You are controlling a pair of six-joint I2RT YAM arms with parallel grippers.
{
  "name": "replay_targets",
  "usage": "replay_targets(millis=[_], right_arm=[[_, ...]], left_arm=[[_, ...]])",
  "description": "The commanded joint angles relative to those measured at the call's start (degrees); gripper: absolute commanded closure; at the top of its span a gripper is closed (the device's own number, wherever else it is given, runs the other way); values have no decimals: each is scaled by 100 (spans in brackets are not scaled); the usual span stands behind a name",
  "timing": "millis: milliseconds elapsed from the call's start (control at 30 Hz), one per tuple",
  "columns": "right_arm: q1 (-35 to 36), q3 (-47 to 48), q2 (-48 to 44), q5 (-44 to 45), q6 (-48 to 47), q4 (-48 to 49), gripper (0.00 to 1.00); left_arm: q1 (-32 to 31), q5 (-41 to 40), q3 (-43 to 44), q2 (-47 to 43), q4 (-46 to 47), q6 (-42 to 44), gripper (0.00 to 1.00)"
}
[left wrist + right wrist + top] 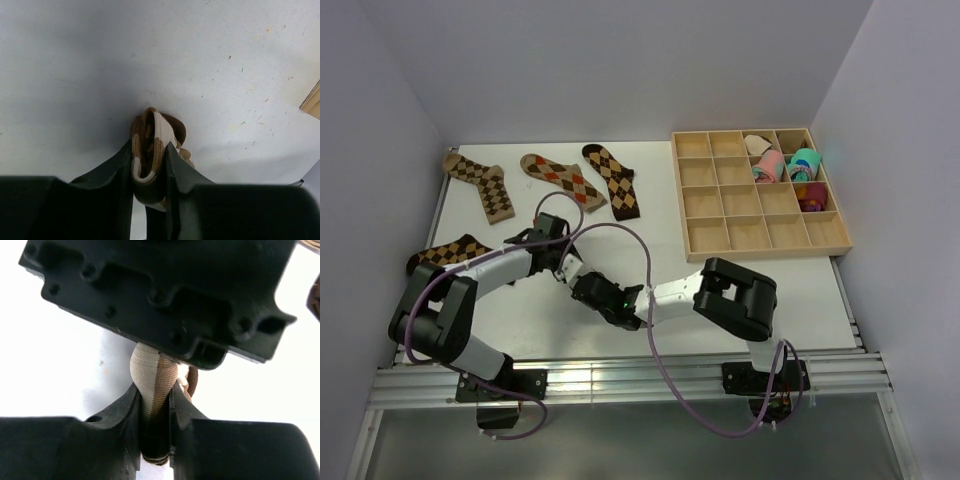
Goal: Roll the socks
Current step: Pick up the sock at the center of the board.
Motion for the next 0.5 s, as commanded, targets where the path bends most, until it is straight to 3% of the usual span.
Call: replay_targets(millis=[0, 167, 200, 467], right_arm=[[-153, -426, 46, -654, 446, -958, 100], [-311, -567, -367, -864, 491, -1028, 100], [-338, -585, -429, -908, 491, -1037, 100], [-750, -734, -1342, -1251, 824, -1195, 100]], left_arm=[[328, 154, 436, -247, -727, 464, 69], [908, -39, 1208, -643, -1271, 676, 49], [988, -118, 1306, -695, -1316, 728, 41], [1796, -610, 1685, -1565, -1562, 817, 24]])
